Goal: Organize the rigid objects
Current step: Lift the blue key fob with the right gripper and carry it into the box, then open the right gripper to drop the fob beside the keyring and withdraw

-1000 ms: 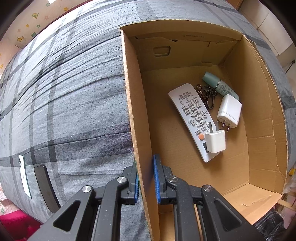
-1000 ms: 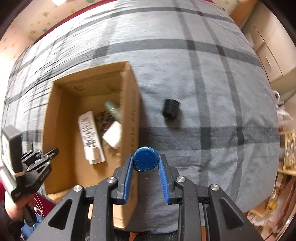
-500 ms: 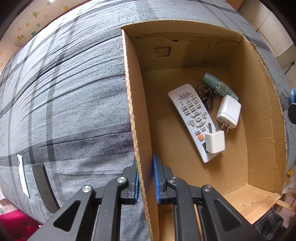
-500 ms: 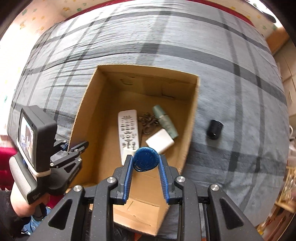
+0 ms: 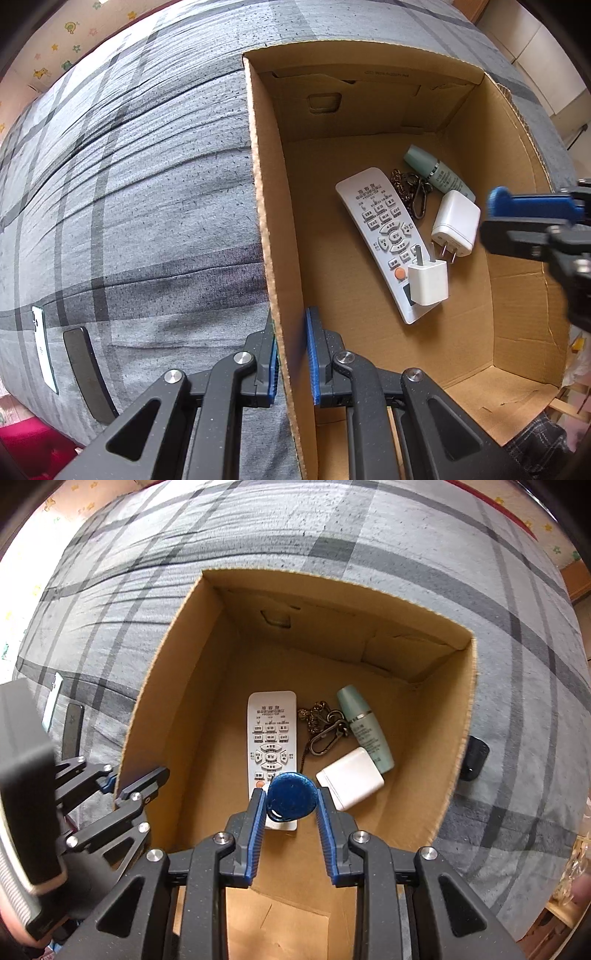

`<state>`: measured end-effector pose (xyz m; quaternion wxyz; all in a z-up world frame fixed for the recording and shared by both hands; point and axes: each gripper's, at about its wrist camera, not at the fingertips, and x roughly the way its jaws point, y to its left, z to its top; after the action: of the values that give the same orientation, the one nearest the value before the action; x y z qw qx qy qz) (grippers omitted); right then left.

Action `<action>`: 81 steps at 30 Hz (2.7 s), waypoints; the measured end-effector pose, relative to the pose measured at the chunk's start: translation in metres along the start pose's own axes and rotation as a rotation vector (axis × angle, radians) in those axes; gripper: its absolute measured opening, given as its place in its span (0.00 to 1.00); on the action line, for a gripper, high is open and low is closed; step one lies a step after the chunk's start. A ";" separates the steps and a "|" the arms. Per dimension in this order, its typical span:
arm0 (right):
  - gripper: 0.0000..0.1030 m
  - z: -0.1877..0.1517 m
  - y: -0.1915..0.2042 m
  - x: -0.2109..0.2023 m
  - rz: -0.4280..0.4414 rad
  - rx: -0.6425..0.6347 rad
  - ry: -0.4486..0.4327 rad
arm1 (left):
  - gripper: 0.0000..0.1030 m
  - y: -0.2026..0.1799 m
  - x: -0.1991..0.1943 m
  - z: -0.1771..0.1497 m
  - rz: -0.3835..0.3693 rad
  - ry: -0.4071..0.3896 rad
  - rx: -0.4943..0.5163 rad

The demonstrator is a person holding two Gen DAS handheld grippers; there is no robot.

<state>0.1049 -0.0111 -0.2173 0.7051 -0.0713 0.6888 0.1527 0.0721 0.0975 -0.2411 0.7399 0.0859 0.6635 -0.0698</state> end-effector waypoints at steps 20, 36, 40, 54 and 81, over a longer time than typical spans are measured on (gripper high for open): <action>0.35 0.007 0.001 0.044 0.010 0.014 0.039 | 0.13 0.001 0.000 0.000 0.002 -0.003 0.003; 0.47 0.003 0.001 0.000 0.026 0.030 -0.066 | 0.13 0.000 0.000 0.001 0.009 0.003 0.002; 0.48 0.000 -0.002 -0.009 0.019 0.044 -0.081 | 0.13 0.000 -0.001 0.001 0.012 0.004 0.003; 0.48 -0.007 -0.013 -0.050 -0.009 0.057 -0.144 | 0.13 -0.001 -0.001 0.002 0.016 0.009 0.008; 0.90 -0.042 -0.094 -0.090 -0.072 0.278 -0.213 | 0.13 -0.004 -0.001 0.004 0.024 0.026 0.011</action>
<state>0.0945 -0.1236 -0.1396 0.7822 0.0188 0.6217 0.0374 0.0750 0.0926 -0.2398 0.7316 0.0991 0.6715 -0.0633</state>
